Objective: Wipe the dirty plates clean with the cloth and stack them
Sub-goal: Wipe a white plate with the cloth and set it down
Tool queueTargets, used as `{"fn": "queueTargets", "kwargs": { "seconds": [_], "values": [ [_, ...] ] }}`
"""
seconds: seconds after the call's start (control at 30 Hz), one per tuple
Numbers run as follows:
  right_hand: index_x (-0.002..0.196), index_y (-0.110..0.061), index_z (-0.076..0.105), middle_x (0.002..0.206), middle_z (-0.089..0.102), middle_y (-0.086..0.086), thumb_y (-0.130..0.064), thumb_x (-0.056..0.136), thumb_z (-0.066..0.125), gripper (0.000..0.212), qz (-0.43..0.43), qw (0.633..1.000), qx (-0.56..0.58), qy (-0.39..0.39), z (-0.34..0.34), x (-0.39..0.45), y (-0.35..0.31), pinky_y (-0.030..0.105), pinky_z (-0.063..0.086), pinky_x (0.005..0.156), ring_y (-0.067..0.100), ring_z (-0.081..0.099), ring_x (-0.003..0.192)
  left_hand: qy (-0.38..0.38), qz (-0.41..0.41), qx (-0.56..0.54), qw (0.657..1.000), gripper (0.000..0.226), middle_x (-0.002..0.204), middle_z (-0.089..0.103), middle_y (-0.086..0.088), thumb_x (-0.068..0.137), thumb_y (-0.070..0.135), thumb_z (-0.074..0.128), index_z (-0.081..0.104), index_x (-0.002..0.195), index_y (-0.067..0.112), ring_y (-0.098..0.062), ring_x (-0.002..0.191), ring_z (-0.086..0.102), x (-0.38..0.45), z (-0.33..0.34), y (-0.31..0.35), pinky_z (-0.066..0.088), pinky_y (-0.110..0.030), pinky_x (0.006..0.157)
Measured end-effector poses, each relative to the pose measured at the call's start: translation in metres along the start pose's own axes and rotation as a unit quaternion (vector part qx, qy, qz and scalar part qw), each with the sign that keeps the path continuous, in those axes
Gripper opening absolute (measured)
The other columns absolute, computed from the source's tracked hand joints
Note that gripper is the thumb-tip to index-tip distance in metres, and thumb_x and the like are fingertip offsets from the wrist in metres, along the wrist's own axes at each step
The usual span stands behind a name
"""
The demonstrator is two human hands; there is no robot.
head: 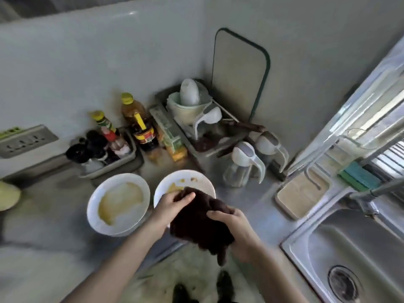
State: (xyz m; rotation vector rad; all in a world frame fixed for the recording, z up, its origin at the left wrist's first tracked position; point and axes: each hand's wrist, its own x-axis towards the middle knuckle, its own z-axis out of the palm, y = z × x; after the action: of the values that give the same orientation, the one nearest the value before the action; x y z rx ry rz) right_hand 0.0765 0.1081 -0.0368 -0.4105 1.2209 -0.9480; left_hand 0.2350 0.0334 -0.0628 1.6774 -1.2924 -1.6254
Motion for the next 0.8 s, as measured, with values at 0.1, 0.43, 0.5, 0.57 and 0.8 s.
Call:
{"fn": "queueTargets", "kwargs": {
  "seconds": [0.1, 0.43, 0.5, 0.57, 0.8],
  "values": [
    [0.098, 0.005, 0.062, 0.074, 0.064, 0.033, -0.001, 0.086, 0.058, 0.014, -0.020, 0.996, 0.024, 0.089, -0.002, 0.006, 0.038, 0.036, 0.047, 0.044, 0.039, 0.060, 0.057, 0.067, -0.121, -0.006, 0.990, 0.010, 0.078, 0.060, -0.003, 0.089, 0.022, 0.061, 0.054, 0.090, 0.014, -0.015, 0.060, 0.059, 0.007, -0.021, -0.057, 0.042, -0.024, 0.055],
    [0.108, -0.013, 0.045, 0.096, 0.065, 0.007, -0.011, 0.088, 0.058, 0.023, -0.185, 0.867, -0.355, 0.295, 0.033, 0.060, 0.080, 0.031, 0.040, 0.062, 0.031, 0.062, 0.083, 0.109, -0.200, -0.106, 0.968, 0.047, 0.084, 0.068, -0.014, 0.086, 0.033, 0.063, 0.045, 0.115, 0.001, -0.024, 0.063, 0.068, 0.033, -0.006, -0.124, 0.053, -0.026, 0.052],
    [0.113, -0.011, 0.045, 0.108, 0.063, 0.011, -0.014, 0.090, 0.056, 0.026, -0.157, 0.871, -0.365, 0.288, 0.047, 0.074, 0.084, 0.031, 0.039, 0.065, 0.034, 0.061, 0.091, 0.127, -0.192, -0.150, 0.962, 0.040, 0.096, 0.063, -0.015, 0.086, 0.027, 0.064, 0.037, 0.109, 0.008, -0.028, 0.067, 0.066, 0.037, 0.001, -0.117, 0.052, -0.028, 0.054],
    [0.112, -0.009, 0.047, 0.110, 0.062, 0.009, -0.015, 0.090, 0.055, 0.024, -0.138, 0.869, -0.380, 0.284, 0.054, 0.082, 0.088, 0.029, 0.035, 0.066, 0.033, 0.060, 0.096, 0.158, -0.187, -0.172, 0.954, 0.030, 0.108, 0.057, -0.017, 0.089, 0.011, 0.055, 0.031, 0.106, 0.014, -0.032, 0.075, 0.065, 0.039, 0.006, -0.112, 0.052, -0.029, 0.056],
    [0.107, -0.013, 0.056, 0.099, 0.062, -0.001, -0.024, 0.089, 0.055, 0.021, -0.166, 0.830, -0.489, 0.212, 0.065, 0.080, 0.100, 0.026, 0.034, 0.063, 0.021, 0.058, 0.093, 0.111, -0.157, -0.265, 0.945, 0.034, 0.107, 0.060, -0.010, 0.092, -0.001, 0.035, 0.042, 0.116, 0.021, -0.037, 0.096, 0.064, 0.031, -0.008, -0.109, 0.056, -0.053, 0.080]
  ]
}}
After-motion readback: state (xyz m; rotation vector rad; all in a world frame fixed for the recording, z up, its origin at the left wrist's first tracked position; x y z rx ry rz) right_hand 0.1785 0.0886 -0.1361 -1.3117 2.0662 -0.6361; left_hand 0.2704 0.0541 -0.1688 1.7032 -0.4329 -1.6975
